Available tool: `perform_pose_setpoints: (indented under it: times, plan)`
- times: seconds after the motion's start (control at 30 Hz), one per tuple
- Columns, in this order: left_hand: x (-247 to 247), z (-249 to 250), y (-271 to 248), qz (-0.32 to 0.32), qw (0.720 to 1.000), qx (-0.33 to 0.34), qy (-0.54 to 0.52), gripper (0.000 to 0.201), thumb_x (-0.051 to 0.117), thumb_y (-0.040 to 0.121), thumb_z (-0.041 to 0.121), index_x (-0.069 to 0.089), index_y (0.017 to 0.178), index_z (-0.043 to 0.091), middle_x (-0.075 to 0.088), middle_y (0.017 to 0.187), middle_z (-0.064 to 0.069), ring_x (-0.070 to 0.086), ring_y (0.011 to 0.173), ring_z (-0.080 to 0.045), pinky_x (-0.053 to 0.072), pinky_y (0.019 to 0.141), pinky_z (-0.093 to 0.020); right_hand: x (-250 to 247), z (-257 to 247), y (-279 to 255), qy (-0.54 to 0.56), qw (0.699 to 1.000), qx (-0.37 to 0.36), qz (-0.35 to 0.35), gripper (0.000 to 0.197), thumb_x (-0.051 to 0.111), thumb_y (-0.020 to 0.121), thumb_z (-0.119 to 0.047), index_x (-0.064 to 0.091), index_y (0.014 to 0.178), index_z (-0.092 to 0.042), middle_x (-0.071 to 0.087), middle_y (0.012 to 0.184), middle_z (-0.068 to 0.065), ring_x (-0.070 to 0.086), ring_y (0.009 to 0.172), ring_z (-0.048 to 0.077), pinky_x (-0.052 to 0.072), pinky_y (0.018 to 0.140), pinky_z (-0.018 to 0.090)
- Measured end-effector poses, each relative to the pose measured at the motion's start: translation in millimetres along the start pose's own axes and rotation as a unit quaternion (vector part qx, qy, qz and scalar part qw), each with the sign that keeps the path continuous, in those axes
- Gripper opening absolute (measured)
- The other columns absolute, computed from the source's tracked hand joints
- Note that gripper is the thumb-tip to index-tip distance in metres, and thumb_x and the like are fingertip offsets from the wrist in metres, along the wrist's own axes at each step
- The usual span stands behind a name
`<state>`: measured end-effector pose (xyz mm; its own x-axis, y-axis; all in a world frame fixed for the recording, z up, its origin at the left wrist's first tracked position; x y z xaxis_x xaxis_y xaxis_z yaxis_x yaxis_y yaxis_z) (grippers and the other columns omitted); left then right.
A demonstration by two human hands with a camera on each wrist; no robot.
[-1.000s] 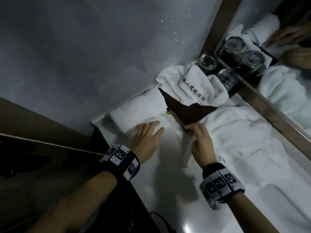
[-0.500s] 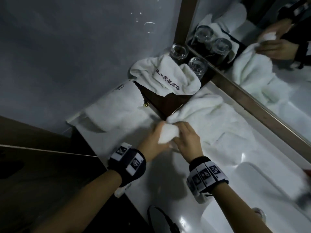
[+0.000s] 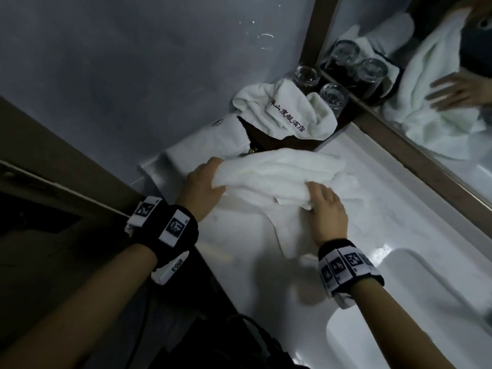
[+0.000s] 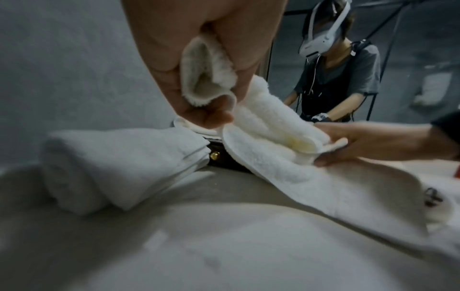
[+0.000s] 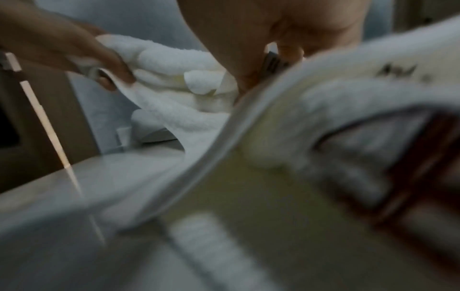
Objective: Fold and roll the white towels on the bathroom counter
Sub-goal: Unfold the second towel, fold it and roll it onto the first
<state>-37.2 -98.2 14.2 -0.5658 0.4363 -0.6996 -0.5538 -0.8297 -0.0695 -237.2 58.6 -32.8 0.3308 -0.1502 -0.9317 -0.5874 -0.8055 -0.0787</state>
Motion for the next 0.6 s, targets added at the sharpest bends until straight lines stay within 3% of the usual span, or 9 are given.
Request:
perform_pose_setpoints:
  times: [0.07,0.1,0.17,0.23,0.33,0.4,0.47,0.53,0.6]
  plan:
    - [-15,-4,-6,0.049,0.999,-0.006,-0.003,0.055,0.062,0.078,0.002,0.04,0.128,0.012,0.051,0.119,-0.021,0.052,0.107,-0.032,0.04,0.086,-0.029,-10,-14,-4,0.003,0.999,-0.031,0.01,0.026,0.05,0.088,-0.014,0.051,0.112,-0.006,0.062,0.1,0.019,0.056,0.094,0.037,0.042,0.065,0.038]
    - [-21,-6,-10,0.074,0.997,-0.006,0.005,0.064,0.065,0.075,0.001,0.036,0.131,0.012,0.045,0.123,-0.022,0.049,0.109,-0.033,0.041,0.09,-0.034,-13,-22,-6,-0.001,0.999,-0.044,0.009,0.021,0.05,0.091,-0.019,0.051,0.106,-0.004,0.062,0.09,0.019,0.057,0.086,0.037,0.038,0.061,0.036]
    - [-26,-11,-22,0.106,0.992,-0.013,0.072,0.081,0.072,0.067,0.0,0.028,0.135,0.008,0.033,0.129,-0.025,0.043,0.112,-0.037,0.038,0.099,-0.042,-19,-36,-12,0.009,0.996,-0.088,0.0,0.023,0.049,0.093,-0.025,0.051,0.097,-0.003,0.064,0.08,0.019,0.058,0.077,0.038,0.036,0.059,0.036]
    - [-22,-18,-43,0.127,0.977,-0.042,0.164,0.089,0.075,0.059,0.003,0.028,0.135,0.008,0.028,0.133,-0.029,0.038,0.114,-0.041,0.033,0.103,-0.05,-23,-50,-21,0.089,0.988,-0.121,-0.024,0.02,0.053,0.092,-0.026,0.052,0.087,-0.006,0.067,0.072,0.015,0.06,0.071,0.036,0.041,0.062,0.037]
    - [2,-18,-80,0.145,0.951,-0.029,0.27,0.08,0.072,0.05,0.011,0.045,0.126,0.007,0.044,0.124,-0.032,0.049,0.104,-0.047,0.042,0.091,-0.054,-30,-63,-30,0.205,0.97,-0.123,-0.039,0.031,0.055,0.091,-0.024,0.039,0.065,-0.018,0.053,0.049,-0.001,0.052,0.052,0.013,0.039,0.059,0.033]
    - [32,-18,-102,0.059,0.972,-0.008,0.229,0.076,0.072,0.056,0.012,0.045,0.127,0.007,0.04,0.128,-0.029,0.045,0.11,-0.046,0.042,0.093,-0.052,-36,-66,-28,0.23,0.966,-0.117,-0.014,0.035,0.055,0.092,-0.025,0.035,0.063,-0.021,0.039,0.047,-0.006,0.04,0.047,0.011,0.027,0.054,0.028]
    - [65,-20,-122,-0.062,0.987,-0.004,0.151,0.076,0.068,0.063,0.014,0.037,0.132,0.013,0.028,0.134,-0.02,0.035,0.119,-0.039,0.034,0.101,-0.047,-46,-67,-22,0.21,0.97,-0.124,0.019,0.025,0.053,0.093,-0.023,0.045,0.074,-0.009,0.043,0.052,0.0,0.044,0.053,0.023,0.024,0.054,0.029]
    - [88,-19,-139,-0.142,0.983,-0.003,0.116,0.086,0.065,0.064,0.016,0.025,0.139,0.022,0.02,0.136,-0.012,0.028,0.124,-0.032,0.03,0.106,-0.044,-53,-63,-14,0.21,0.971,-0.11,0.041,0.01,0.052,0.091,-0.014,0.053,0.09,-0.004,0.054,0.064,0.012,0.054,0.064,0.031,0.029,0.057,0.028]
    - [103,-15,-150,-0.174,0.98,-0.003,0.098,0.096,0.066,0.063,0.02,0.014,0.143,0.026,0.017,0.138,-0.01,0.027,0.128,-0.029,0.03,0.109,-0.044,-54,-55,-11,0.241,0.967,-0.085,0.028,0.023,0.054,0.087,-0.005,0.056,0.109,-0.008,0.063,0.085,0.019,0.06,0.081,0.033,0.042,0.071,0.027]
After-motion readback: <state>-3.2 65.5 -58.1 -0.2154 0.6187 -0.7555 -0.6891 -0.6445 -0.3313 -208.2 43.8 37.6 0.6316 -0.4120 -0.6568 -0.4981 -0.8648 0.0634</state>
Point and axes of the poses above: each hand's wrist, its own y-axis towards the middle knuckle, its own x-axis out of the palm, z = x × y, the point moved 6 cm from there along y, towards the middle knuckle
